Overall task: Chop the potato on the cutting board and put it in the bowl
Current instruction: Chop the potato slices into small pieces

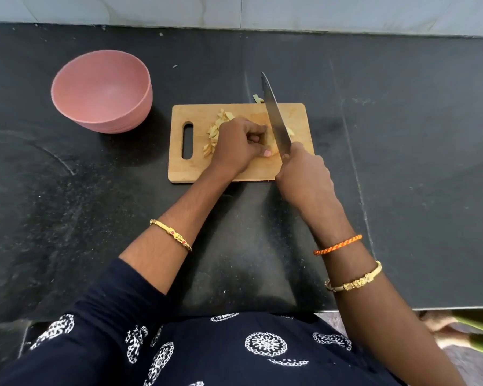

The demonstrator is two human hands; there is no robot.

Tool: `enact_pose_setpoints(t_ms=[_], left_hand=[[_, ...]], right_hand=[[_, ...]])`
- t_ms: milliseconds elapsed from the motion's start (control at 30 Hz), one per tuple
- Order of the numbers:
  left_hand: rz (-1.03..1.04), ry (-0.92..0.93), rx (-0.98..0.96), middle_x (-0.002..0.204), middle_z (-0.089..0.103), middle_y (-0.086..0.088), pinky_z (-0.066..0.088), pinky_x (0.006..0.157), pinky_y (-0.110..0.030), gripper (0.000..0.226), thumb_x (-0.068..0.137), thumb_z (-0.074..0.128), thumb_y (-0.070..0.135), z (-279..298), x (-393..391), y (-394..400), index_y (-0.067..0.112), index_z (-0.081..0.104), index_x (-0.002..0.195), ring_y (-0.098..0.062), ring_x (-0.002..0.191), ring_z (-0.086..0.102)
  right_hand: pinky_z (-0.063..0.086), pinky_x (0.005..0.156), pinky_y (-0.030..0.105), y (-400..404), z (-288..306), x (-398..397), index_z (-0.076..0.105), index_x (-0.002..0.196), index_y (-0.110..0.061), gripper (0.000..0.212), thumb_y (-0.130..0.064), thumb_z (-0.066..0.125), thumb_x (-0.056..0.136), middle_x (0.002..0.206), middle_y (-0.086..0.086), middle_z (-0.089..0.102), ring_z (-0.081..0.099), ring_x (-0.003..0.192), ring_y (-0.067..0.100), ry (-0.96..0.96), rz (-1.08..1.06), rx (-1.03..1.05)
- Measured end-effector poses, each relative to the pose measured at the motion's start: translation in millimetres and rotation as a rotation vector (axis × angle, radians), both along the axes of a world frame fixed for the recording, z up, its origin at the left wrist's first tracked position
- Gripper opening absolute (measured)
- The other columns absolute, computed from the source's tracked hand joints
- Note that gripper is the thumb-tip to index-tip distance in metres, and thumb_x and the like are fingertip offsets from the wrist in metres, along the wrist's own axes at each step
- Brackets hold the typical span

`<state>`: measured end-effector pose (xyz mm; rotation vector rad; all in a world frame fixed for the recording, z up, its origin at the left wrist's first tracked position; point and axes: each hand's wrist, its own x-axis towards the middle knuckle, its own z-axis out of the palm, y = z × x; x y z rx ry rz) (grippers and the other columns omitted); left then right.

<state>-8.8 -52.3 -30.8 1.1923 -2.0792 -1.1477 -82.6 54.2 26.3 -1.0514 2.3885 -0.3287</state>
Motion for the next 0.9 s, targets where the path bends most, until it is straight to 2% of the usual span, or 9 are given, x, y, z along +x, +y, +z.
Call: enact_pose_setpoints(t_ms=[133,267,333,500,633,733,900], left_hand=[[0.014,-0.003,-0.014,0.106,0.068,-0.011,0.041,0.066,0.002,0.055,0.064,0.082,0.007,-0.6,-0.8,4.0,0.000,0.063,0.115,-0.008,0.084,0.057],[0.022,-0.005,-0.028,0.105,0.068,-0.010,0.039,0.064,0.004,0.055,0.063,0.082,0.005,0.6,-0.3,3.9,0.001,0.063,0.115,-0.007,0.083,0.056],[0.022,-0.004,-0.026,0.106,0.068,-0.010,0.039,0.065,0.004,0.056,0.063,0.082,0.005,2.5,-0.8,4.4,0.002,0.063,0.116,-0.007,0.084,0.056],[0.013,-0.016,-0.007,0.107,0.067,-0.010,0.039,0.064,0.005,0.056,0.063,0.083,0.005,3.7,0.3,6.3,0.001,0.062,0.116,-0.007,0.083,0.056],[0.012,-0.018,0.029,0.108,0.068,-0.010,0.041,0.066,0.004,0.057,0.063,0.084,0.007,4.6,1.7,4.4,0.001,0.063,0.116,-0.007,0.083,0.057],[0.021,0.000,0.053,0.106,0.068,-0.011,0.043,0.067,0.002,0.058,0.061,0.085,0.007,4.3,0.9,4.5,0.000,0.064,0.114,-0.007,0.082,0.058],[0.025,-0.014,0.057,0.104,0.069,-0.012,0.043,0.067,-0.001,0.058,0.060,0.085,0.008,4.4,-0.1,4.7,0.000,0.064,0.114,-0.009,0.083,0.059]], right_hand=[[0.037,0.068,0.036,7.2,-0.7,4.7,0.043,0.115,-0.013,0.018,-0.021,0.038,0.100,0.082,0.005,0.038,0.045,0.082,0.025,-0.013,-0.016,0.000],[0.035,0.070,0.036,26.9,-9.2,14.1,0.041,0.108,-0.014,0.011,-0.019,0.038,0.098,0.094,0.012,0.045,0.051,0.091,0.034,-0.025,-0.021,0.075],[0.036,0.069,0.037,34.9,-11.5,14.8,0.038,0.102,-0.016,0.006,-0.021,0.037,0.100,0.091,0.011,0.043,0.048,0.086,0.030,-0.038,-0.017,0.089],[0.040,0.071,0.036,62.2,0.9,8.9,0.041,0.100,-0.015,0.014,-0.028,0.035,0.100,0.087,0.009,0.046,0.048,0.081,0.031,-0.069,0.001,0.139],[0.045,0.073,0.039,64.9,16.9,6.3,0.042,0.095,-0.015,0.019,-0.031,0.034,0.100,0.087,0.010,0.050,0.055,0.084,0.036,-0.064,-0.034,0.022],[0.047,0.075,0.040,44.1,14.1,1.3,0.045,0.100,-0.014,0.020,-0.031,0.035,0.100,0.095,0.014,0.054,0.055,0.087,0.035,-0.054,-0.033,-0.052],[0.051,0.082,0.042,21.6,2.3,-2.0,0.050,0.114,-0.014,0.026,-0.031,0.037,0.100,0.101,0.011,0.057,0.059,0.092,0.028,-0.082,-0.017,-0.039]])
